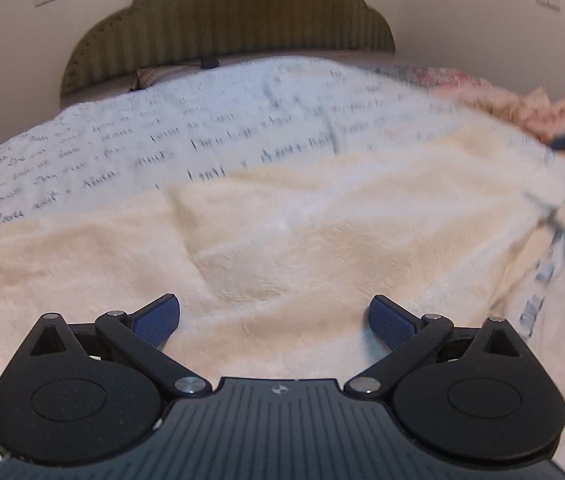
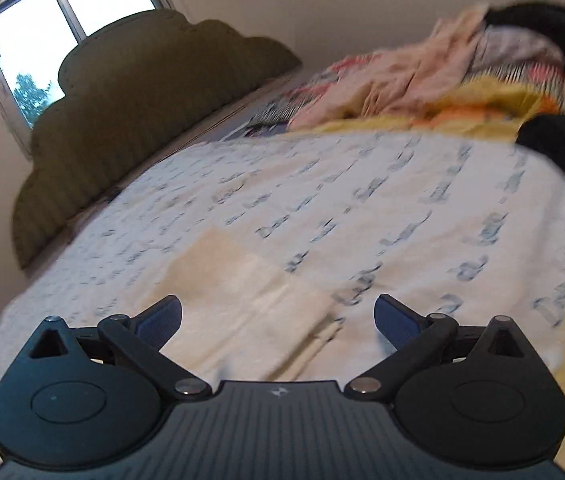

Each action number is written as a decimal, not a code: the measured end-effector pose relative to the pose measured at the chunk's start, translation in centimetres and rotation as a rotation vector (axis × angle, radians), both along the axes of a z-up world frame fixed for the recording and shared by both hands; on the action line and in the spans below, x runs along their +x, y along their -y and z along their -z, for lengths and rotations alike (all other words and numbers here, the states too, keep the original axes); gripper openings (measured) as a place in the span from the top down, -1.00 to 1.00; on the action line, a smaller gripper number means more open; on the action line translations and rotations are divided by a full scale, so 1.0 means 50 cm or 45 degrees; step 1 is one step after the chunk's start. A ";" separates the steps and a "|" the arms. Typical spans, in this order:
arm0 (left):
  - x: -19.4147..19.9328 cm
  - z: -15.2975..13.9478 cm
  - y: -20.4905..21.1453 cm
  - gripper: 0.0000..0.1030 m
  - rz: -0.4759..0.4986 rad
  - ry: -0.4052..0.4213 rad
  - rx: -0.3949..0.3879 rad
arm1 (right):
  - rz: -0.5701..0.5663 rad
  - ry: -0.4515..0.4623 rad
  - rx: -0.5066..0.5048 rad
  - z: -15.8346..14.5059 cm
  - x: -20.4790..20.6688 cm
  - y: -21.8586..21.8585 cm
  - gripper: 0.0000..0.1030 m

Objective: Fold towel

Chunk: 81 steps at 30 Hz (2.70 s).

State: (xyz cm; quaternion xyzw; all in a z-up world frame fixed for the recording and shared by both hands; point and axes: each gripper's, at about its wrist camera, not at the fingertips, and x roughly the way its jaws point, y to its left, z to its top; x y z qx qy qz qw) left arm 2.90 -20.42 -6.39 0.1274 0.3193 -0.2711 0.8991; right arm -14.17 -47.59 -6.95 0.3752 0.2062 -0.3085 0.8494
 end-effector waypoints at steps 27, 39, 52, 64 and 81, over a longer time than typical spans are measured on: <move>0.172 -0.084 0.138 -0.97 0.166 -0.652 -0.476 | -0.212 0.054 -0.231 0.013 0.045 -0.020 0.60; 0.232 -0.080 0.096 -0.98 0.098 -0.895 -0.905 | -0.776 -0.161 -1.210 -0.073 0.117 -0.331 0.67; 0.272 0.001 0.057 0.45 -0.065 -1.060 -0.936 | -1.189 -0.281 -1.609 -0.012 0.110 -0.460 0.59; 0.180 -0.077 -0.024 0.90 0.001 -0.510 -0.633 | -1.191 -0.274 -1.474 -0.020 0.160 -0.496 0.46; 0.116 -0.080 -0.257 0.12 -0.236 -0.151 -0.123 | -1.652 -0.093 -1.363 -0.015 0.219 -0.705 0.36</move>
